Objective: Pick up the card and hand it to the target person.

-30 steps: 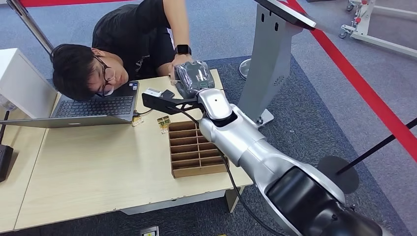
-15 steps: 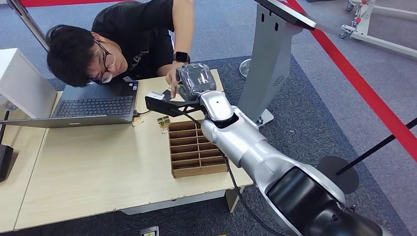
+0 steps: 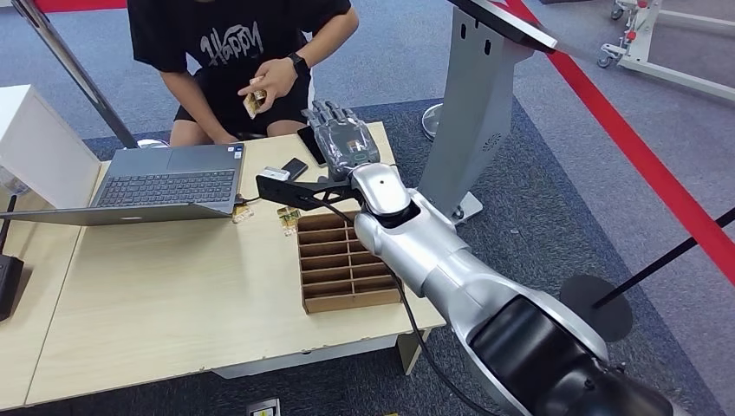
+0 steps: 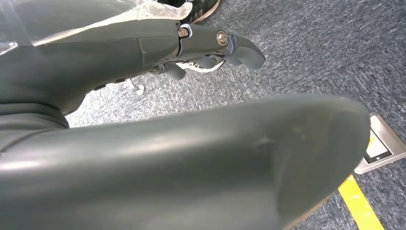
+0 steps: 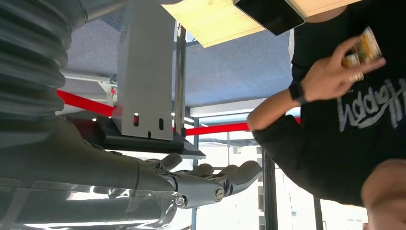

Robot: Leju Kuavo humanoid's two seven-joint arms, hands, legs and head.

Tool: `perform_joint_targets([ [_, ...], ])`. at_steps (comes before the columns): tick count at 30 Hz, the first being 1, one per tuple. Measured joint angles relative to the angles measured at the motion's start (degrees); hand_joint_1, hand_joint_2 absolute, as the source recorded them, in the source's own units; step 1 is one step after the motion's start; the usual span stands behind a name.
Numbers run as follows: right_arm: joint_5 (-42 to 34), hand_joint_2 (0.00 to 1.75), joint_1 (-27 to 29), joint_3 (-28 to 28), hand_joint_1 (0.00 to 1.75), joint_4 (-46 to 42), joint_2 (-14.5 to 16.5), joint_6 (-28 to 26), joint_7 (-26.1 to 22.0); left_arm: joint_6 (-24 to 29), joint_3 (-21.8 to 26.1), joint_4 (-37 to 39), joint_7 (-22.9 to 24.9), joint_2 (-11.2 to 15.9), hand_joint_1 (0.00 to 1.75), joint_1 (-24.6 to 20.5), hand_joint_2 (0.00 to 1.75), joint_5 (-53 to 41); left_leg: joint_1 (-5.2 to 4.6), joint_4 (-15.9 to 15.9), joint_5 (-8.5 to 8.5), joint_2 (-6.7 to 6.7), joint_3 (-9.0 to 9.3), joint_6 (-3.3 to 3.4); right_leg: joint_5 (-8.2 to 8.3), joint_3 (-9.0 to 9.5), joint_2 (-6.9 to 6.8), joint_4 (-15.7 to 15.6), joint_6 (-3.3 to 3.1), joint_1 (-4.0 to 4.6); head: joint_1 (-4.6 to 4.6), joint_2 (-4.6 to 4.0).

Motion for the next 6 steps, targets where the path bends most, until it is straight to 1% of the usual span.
perform_joint_targets([
  [6, -1.47, 1.75, 0.56, -0.81, 0.00, -1.15, 0.01, 0.17, -0.70, -0.01, 0.27, 0.02, -0.17, 0.00, 0.00, 0.05, 0.00, 0.23, 0.00, 0.00, 0.00, 0.00, 0.00, 0.00, 0.00, 0.00, 0.00, 0.00, 0.00, 0.00, 0.00, 0.00],
])
